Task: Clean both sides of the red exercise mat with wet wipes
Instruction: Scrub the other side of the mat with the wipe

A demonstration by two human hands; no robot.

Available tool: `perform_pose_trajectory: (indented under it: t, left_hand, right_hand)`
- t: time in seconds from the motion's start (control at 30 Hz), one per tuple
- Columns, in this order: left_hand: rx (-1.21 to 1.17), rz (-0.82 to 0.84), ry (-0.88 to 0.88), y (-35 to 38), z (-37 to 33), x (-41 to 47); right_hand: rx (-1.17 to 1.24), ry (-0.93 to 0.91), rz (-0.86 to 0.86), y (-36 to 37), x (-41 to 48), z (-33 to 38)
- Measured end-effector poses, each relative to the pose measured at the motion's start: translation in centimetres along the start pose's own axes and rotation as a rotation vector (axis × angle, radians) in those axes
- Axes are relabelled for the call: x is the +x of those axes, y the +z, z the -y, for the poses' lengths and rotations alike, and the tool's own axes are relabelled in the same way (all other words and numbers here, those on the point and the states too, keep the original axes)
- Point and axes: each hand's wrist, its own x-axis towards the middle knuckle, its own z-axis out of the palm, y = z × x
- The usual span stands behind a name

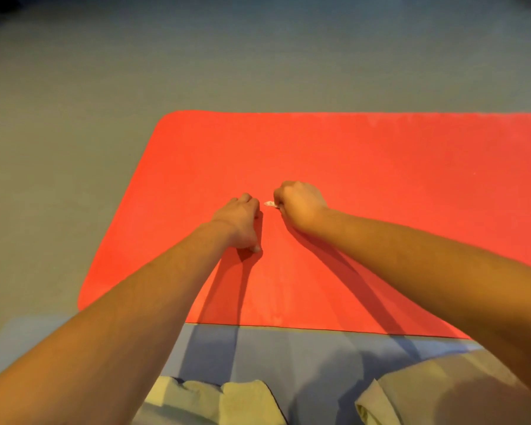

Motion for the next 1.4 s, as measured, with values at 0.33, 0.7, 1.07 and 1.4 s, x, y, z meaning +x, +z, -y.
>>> perform_pose_trajectory:
  t: [0.33, 0.7, 1.07, 1.4]
  left_hand:
    - [-0.103, -0.398, -0.006, 3.2, 0.6, 3.5]
    - [-0.172, -0.517, 0.067, 3.8, 0.9, 5.3]
    - [-0.112, -0.69, -0.043, 3.6, 0.8, 11.0]
    - [-0.102, -0.631, 0.046, 3.0, 0.9, 15.1]
  right_hand:
    - [0.122, -0.248, -0.093, 2.2, -5.5, -1.3]
    - [0.074, 0.078, -0.222, 1.8, 5.8, -4.3]
    - [0.122, -0.201, -0.241, 3.5, 4.0, -6.8]
    - [0.005, 0.061, -0.281, 2.2, 20.6, -13.6]
